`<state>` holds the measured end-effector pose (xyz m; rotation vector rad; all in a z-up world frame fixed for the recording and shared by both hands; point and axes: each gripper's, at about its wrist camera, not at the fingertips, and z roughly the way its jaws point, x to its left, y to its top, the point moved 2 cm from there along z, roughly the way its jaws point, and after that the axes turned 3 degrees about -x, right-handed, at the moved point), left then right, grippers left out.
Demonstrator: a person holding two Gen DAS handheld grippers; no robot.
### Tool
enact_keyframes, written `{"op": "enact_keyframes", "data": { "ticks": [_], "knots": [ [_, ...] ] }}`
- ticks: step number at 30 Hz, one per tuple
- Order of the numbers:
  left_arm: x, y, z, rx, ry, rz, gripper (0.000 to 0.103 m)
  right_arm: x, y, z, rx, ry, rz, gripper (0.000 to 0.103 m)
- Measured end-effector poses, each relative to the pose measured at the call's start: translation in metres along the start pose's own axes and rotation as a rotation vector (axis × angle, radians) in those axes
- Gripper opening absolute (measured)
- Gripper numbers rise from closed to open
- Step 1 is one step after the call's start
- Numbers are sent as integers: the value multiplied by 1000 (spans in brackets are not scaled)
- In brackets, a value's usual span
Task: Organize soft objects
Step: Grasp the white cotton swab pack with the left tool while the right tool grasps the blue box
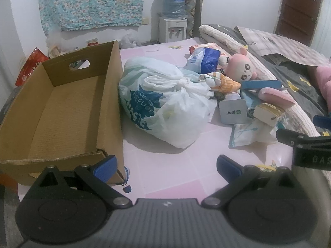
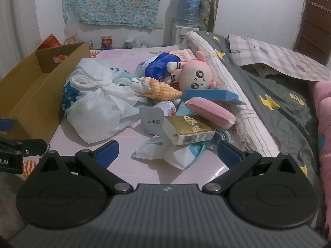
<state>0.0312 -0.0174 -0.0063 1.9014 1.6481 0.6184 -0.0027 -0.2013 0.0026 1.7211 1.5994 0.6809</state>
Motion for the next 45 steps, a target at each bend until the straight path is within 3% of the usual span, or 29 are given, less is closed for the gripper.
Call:
{"op": "enact_keyframes", "data": {
  "ticks": [16, 23, 28, 33, 36, 39, 42, 45],
  "knots": [
    [-49, 11, 14, -49, -63, 136, 103, -71, -46, 12, -39, -45, 153, 102],
    [-74, 16, 24, -59, -147, 182, 102, -112, -53, 14, -109, -49, 285, 102],
    [-86, 32, 25, -81, -230, 169, 102, -140, -51, 16, -165, -3, 384, 102],
    [-102, 45, 26, -150, -285, 188, 102, -157, -47, 25, -195, 28, 453, 100],
    [-119, 45, 35, -138, -306, 240, 97, -162, -46, 32, -191, 71, 493, 95],
    [-137, 40, 48, -86, -353, 296, 91, -163, -50, 41, -170, 138, 530, 82],
    [-156, 32, 64, -45, -373, 391, 80, -162, -57, 57, -118, 235, 584, 69],
    [-174, 18, 76, -45, -354, 529, 78, -157, -65, 74, -63, 309, 630, 59]
  ]
}}
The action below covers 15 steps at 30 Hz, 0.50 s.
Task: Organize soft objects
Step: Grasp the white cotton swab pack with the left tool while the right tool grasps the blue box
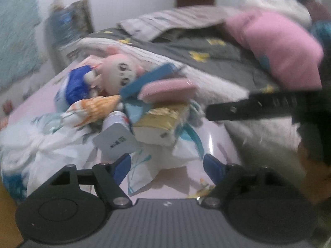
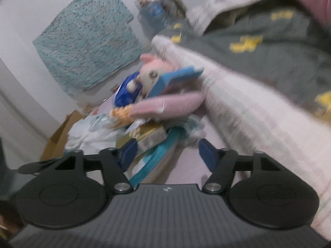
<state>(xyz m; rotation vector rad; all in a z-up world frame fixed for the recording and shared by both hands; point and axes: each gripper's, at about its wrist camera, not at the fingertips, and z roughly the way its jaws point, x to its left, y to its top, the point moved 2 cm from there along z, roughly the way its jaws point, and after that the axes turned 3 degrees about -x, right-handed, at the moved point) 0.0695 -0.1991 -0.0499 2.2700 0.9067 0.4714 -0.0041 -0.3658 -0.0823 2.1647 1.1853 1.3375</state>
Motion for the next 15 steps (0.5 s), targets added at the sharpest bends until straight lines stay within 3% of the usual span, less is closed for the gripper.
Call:
{"op": "enact_keyframes", "data": {
  "ticks": [5, 9, 13, 15],
  "knots": [
    [-22, -11, 30, 15, 69, 215, 79, -3, -5, 19, 41, 21, 27, 54],
    [-27, -17, 53, 42, 111, 313, 75, -4, -5, 32, 66, 36, 43, 54],
    [-29, -16, 66, 14, 113, 342, 73, -9, -6, 37, 93, 54, 76, 54],
    [-27, -15, 68, 16, 99, 318, 67, -11, -7, 38, 102, 58, 85, 54]
  ]
}}
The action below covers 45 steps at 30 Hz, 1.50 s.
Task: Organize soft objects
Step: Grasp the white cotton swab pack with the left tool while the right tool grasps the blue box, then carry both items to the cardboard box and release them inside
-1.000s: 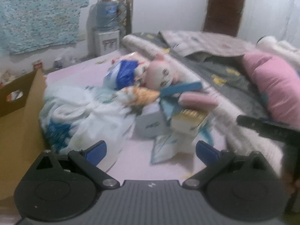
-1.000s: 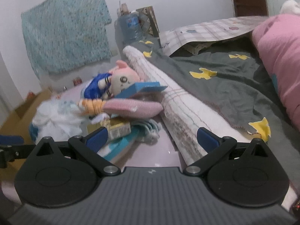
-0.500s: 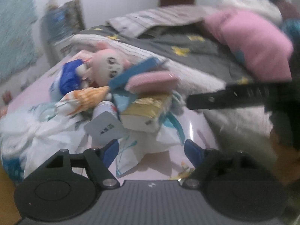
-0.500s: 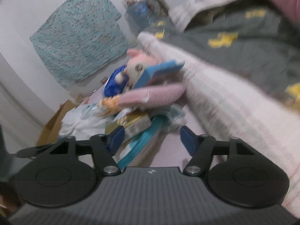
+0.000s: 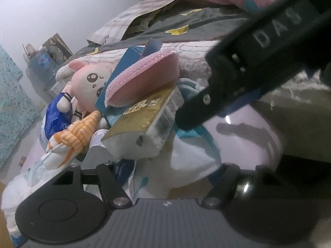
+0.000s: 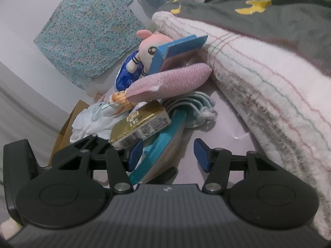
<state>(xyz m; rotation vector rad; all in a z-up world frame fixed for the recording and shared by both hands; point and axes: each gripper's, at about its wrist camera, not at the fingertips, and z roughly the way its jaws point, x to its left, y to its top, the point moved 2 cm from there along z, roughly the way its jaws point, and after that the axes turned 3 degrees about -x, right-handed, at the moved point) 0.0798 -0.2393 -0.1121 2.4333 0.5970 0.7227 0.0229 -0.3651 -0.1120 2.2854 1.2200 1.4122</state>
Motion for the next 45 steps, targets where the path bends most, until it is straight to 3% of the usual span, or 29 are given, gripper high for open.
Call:
{"op": "enact_keyframes", "data": {
  "ticks": [2, 8, 14, 20, 26, 28, 33, 41, 45],
  "knots": [
    [5, -1, 1, 5, -30, -40, 59, 2, 0, 2, 3, -2, 1, 54],
    [19, -2, -11, 8, -65, -105, 48, 5, 9, -20, -36, -16, -17, 55],
    [53, -6, -38, 3, -245, -374, 45, 13, 35, -53, -128, -16, -44, 56],
    [81, -13, -65, -100, -360, -579, 43, 20, 83, -53, -195, 4, -6, 58],
    [100, -12, -85, -232, -326, -648, 43, 9, 123, -4, -127, -24, 130, 58],
    [107, -12, -91, -276, -304, -677, 43, 1, 126, 15, -86, -66, 176, 58],
    [131, -14, -103, -393, -219, -756, 43, -14, 129, 42, -44, -64, 277, 56],
    [162, -24, -119, -494, -190, -907, 43, -15, 133, 52, -77, -32, 285, 27],
    [174, -35, -136, -559, -176, -992, 43, -2, 137, 36, -132, 34, 265, 20]
  ]
}}
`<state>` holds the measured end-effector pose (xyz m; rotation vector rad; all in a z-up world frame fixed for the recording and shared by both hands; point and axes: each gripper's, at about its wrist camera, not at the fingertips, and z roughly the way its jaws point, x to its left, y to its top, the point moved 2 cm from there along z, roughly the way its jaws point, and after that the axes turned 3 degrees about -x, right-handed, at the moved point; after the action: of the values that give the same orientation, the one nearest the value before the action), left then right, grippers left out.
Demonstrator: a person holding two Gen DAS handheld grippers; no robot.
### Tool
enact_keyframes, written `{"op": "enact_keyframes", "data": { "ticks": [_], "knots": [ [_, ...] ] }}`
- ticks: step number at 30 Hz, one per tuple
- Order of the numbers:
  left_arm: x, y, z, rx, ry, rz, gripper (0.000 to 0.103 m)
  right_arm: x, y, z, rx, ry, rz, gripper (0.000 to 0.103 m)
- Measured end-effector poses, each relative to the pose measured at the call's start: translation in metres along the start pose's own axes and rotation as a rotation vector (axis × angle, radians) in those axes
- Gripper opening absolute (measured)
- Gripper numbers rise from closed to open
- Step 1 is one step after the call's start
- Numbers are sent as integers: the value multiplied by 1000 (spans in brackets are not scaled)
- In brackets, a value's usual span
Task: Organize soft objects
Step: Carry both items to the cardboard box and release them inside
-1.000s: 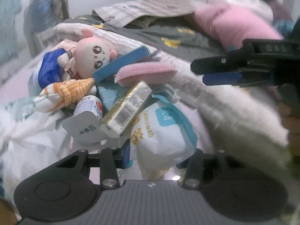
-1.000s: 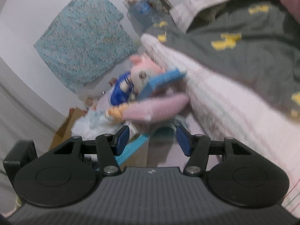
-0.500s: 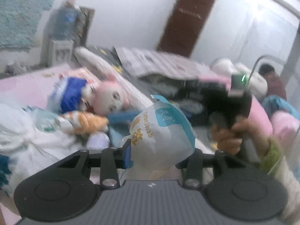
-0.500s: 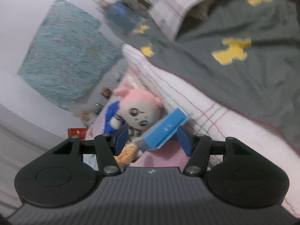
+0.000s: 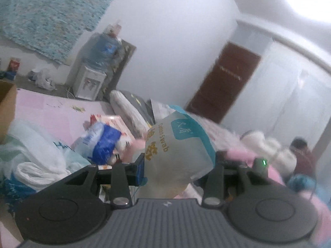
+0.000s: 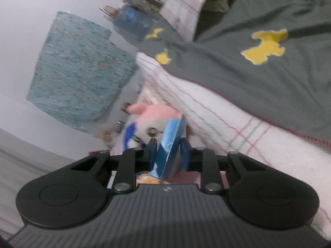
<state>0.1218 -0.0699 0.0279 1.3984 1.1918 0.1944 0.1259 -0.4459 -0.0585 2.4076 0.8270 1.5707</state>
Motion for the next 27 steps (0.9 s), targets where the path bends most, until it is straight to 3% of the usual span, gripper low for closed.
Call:
{"op": "enact_keyframes", "data": {
  "ticks": [1, 2, 7, 14, 21, 27],
  "knots": [
    [2, 3, -5, -20, 3, -9, 43, 6, 0, -4, -11, 16, -16, 18],
    [3, 8, -13, -47, 7, -20, 43, 12, 0, -9, -25, 33, -29, 8],
    [13, 28, -50, -152, 18, -89, 43, 50, 0, -30, -60, 72, -121, 7],
    [36, 50, -112, -251, 156, -103, 44, 110, -16, -48, -33, 148, -227, 7],
    [82, 76, -168, -296, 347, -125, 44, 206, -69, -31, 112, 336, -344, 6],
    [141, 96, -197, -245, 446, -177, 44, 299, -138, 40, 329, 467, -422, 6]
  ]
}}
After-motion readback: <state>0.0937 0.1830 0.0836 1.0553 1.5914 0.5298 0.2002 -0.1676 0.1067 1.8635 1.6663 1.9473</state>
